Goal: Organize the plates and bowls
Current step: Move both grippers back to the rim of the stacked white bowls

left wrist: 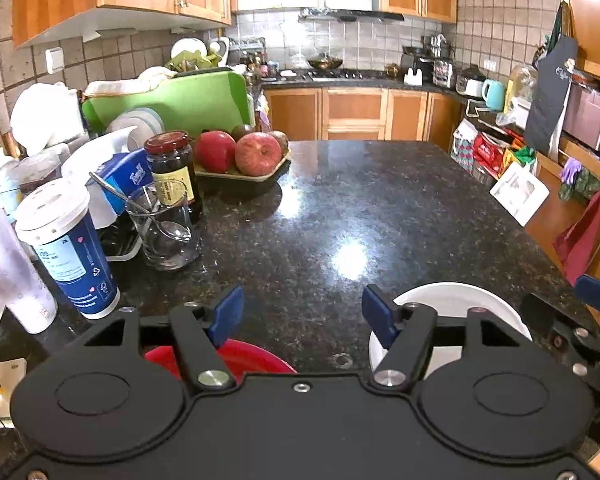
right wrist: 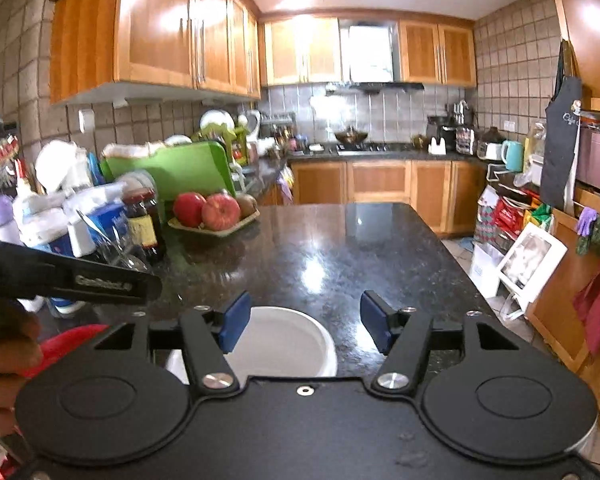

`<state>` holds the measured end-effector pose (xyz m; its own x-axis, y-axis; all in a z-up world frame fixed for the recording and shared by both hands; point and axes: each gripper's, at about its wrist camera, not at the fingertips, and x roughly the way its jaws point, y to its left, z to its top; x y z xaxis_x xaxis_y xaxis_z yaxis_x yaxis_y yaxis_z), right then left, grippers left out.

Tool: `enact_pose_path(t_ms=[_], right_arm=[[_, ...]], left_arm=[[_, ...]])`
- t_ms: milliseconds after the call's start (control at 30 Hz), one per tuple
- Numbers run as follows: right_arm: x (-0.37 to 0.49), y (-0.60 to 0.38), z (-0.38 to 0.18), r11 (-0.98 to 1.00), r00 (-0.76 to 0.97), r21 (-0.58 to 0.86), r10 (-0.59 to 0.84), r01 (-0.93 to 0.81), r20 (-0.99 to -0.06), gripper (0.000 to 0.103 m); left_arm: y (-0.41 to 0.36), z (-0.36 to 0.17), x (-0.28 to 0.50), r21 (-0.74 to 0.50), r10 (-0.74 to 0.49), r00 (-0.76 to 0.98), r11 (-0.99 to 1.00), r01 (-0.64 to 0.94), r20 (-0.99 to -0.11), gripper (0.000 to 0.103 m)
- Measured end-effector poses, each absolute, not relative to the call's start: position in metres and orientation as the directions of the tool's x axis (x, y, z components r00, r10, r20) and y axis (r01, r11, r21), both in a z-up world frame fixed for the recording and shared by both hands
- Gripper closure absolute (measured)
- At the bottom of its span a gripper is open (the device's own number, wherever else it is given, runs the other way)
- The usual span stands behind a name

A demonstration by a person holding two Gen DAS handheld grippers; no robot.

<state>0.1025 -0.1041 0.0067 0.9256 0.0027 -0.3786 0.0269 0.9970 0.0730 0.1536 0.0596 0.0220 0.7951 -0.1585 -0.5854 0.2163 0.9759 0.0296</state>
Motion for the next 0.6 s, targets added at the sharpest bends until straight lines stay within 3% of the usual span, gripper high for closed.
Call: enact_pose_path(t_ms=[100,333,600], right_arm=[[0.098,-0.106,0.007,0.997,0.923,0.072,0.041,-0.015,-0.382,0.023],[0.092,-0.119,0.007,0.999,0.927,0.028,0.026,-0.017,-0.373,0.023],[0.085,-0.140,0.002,0.998,0.937,0.012,0.059,-0.059,-0.345,0.023]], left_arm=[[0.059,0.022,0.147,0.037,-0.125,0.817,0.984,0.176,-0.563,0.030],[0.046,0.021,0.131,0.062,-0.075,0.823,0.989,0.133,-0.562,0.030],[0.034,0.010,0.124,0.029,-0.052,0.782,0.996,0.089,-0.621,0.030]])
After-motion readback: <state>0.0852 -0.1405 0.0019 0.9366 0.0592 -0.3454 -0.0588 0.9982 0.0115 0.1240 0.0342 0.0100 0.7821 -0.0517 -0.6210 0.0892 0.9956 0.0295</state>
